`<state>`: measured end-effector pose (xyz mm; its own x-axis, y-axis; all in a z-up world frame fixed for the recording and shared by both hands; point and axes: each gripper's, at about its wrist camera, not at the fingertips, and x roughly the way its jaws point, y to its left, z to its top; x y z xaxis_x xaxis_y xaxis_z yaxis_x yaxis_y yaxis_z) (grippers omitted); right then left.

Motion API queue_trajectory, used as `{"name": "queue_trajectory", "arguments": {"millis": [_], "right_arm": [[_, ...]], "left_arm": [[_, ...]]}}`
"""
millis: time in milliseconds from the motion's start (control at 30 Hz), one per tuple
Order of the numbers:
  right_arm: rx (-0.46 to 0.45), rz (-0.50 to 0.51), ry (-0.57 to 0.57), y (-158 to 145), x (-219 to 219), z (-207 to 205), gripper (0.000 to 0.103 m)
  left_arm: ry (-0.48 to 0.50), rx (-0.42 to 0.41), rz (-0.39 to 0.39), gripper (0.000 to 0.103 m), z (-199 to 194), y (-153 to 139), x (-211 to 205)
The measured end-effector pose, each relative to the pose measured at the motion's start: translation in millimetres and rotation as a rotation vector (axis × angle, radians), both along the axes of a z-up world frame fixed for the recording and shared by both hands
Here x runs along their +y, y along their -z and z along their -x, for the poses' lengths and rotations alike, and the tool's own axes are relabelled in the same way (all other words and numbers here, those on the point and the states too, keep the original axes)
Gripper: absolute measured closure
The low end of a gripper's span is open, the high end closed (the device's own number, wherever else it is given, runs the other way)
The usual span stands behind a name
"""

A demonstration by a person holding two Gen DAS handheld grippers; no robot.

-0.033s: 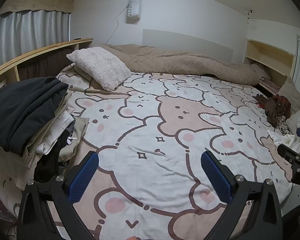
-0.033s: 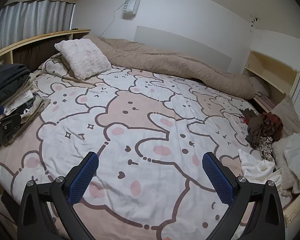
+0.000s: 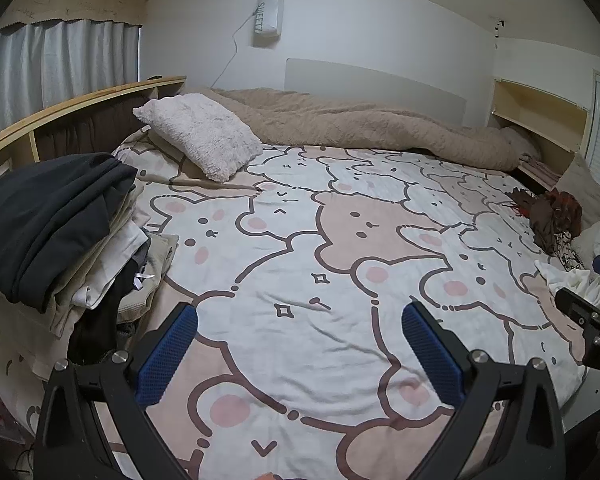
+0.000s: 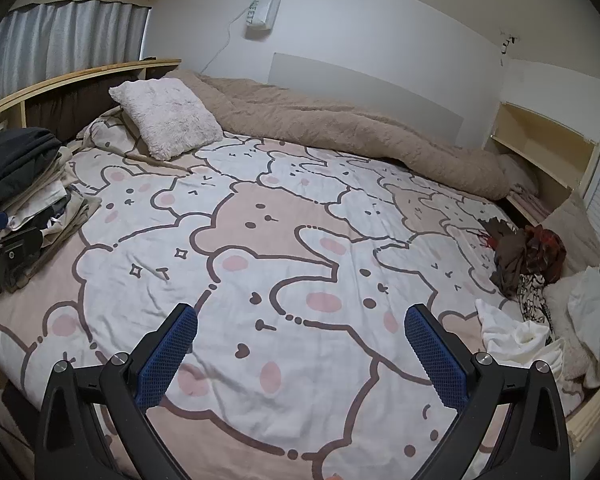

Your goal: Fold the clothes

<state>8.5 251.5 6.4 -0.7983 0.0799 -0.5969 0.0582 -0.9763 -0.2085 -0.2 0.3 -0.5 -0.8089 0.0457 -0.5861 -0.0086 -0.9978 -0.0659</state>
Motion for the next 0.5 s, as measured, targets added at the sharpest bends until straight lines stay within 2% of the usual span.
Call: {"name": "queue_trajectory", "arguments": {"millis": [500], "right_arm": [[-0.019, 0.012, 0.003, 4.2, 2.4, 1.3, 0.000]], "left_arm": [[0.015, -0.004, 0.004, 0.000, 2.6, 4.5, 3.6]]}}
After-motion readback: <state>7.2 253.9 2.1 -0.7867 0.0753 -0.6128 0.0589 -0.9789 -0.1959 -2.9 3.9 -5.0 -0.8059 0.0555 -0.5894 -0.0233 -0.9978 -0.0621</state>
